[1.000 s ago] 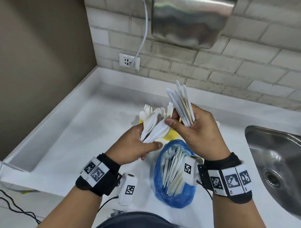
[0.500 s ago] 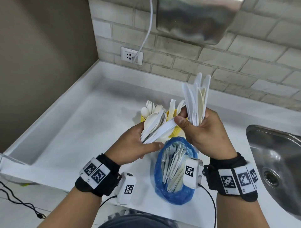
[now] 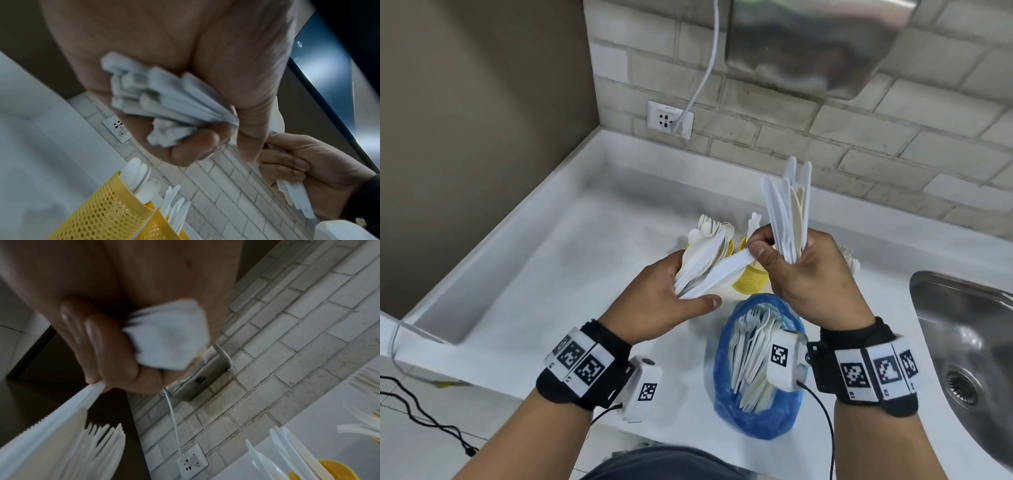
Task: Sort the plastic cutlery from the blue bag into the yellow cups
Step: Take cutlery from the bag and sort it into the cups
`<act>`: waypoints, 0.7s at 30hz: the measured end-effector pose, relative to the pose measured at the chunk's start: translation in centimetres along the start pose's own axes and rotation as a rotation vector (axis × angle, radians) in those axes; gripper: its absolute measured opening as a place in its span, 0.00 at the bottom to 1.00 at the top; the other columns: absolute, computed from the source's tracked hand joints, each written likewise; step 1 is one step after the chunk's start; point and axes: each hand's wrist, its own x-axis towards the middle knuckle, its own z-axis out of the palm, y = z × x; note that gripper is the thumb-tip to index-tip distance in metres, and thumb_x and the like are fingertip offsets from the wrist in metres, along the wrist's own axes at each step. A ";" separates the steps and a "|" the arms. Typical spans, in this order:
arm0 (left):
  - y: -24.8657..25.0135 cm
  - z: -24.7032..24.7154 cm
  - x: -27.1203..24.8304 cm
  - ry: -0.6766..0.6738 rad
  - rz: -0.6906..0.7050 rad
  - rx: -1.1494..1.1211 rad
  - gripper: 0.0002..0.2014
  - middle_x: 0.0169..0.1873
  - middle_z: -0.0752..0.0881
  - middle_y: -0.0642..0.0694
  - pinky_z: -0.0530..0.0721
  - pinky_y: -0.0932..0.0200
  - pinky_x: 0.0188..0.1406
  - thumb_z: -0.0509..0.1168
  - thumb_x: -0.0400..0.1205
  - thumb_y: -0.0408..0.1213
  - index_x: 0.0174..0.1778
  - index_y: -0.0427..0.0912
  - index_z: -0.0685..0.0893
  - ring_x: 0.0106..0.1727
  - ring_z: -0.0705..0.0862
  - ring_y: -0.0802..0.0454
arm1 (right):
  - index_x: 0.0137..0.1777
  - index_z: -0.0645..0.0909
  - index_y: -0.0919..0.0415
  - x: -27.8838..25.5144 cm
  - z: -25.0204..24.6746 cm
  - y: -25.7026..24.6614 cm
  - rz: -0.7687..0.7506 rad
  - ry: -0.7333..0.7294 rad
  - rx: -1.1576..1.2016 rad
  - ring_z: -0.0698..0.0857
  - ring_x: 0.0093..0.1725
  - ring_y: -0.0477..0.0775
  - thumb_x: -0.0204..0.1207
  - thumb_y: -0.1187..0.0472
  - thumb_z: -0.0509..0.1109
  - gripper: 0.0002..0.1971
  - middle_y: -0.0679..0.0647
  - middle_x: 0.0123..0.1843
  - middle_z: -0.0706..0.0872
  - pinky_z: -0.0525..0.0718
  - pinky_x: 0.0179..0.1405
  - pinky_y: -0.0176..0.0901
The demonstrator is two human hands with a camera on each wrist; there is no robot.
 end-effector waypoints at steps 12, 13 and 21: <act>0.1 -0.1 0.1 0.007 -0.010 0.052 0.21 0.44 0.88 0.60 0.79 0.66 0.35 0.78 0.78 0.51 0.65 0.58 0.82 0.36 0.84 0.66 | 0.43 0.86 0.64 -0.2 0.4 -0.1 0.105 0.163 0.375 0.66 0.17 0.52 0.81 0.60 0.74 0.08 0.53 0.20 0.70 0.66 0.20 0.39; 0.1 0.0 0.1 0.010 -0.002 0.048 0.21 0.47 0.89 0.60 0.82 0.64 0.40 0.78 0.78 0.50 0.66 0.59 0.82 0.41 0.86 0.65 | 0.41 0.86 0.65 -0.3 0.7 -0.1 0.115 0.150 0.396 0.66 0.16 0.52 0.79 0.58 0.76 0.10 0.54 0.20 0.70 0.66 0.21 0.39; 0.6 0.3 0.2 0.026 0.037 0.035 0.23 0.53 0.90 0.62 0.83 0.67 0.51 0.78 0.78 0.48 0.69 0.60 0.81 0.52 0.88 0.64 | 0.35 0.80 0.65 -0.3 1.9 -0.3 0.141 0.108 0.554 0.63 0.13 0.52 0.83 0.66 0.72 0.13 0.55 0.16 0.66 0.64 0.21 0.36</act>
